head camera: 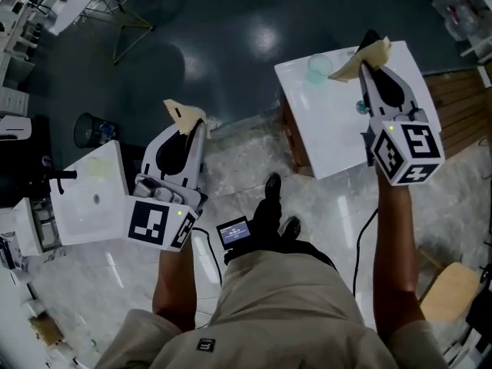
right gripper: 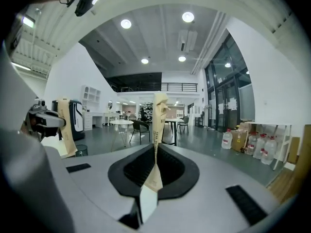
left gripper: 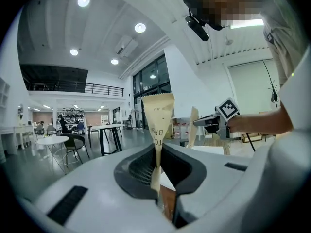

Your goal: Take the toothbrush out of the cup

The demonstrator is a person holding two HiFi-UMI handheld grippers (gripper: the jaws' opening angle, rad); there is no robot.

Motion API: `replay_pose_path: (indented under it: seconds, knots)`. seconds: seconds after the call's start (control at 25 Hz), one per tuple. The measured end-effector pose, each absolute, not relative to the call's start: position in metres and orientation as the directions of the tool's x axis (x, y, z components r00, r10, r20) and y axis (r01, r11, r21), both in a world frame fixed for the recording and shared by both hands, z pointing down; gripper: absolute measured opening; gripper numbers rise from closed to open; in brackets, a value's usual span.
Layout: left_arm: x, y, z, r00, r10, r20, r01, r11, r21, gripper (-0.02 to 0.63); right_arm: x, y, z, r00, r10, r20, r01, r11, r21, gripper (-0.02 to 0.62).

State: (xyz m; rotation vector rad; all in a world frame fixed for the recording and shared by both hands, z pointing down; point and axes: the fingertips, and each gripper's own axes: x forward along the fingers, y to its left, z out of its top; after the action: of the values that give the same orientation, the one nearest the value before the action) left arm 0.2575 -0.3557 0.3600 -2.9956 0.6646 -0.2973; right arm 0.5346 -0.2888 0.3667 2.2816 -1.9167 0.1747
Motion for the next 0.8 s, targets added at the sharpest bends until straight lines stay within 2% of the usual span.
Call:
replay_pose_path:
  seconds: [0.4,0.8]
  knots:
    - [0.173,-0.240,0.266,0.858,-0.507,0.088,-0.480,-0.850,-0.219,0.031,0.438,-0.149,0.272,0.056,-0.995,0.080,-0.998,-0.053,0.046,0.017]
    - [0.122,-0.204,0.236,0.798,-0.597,0.075,-0.563,-0.785,-0.260,0.031,0.382,-0.114,0.244,-0.107,-0.994,0.037,-0.994,0.106,-0.010,0.017]
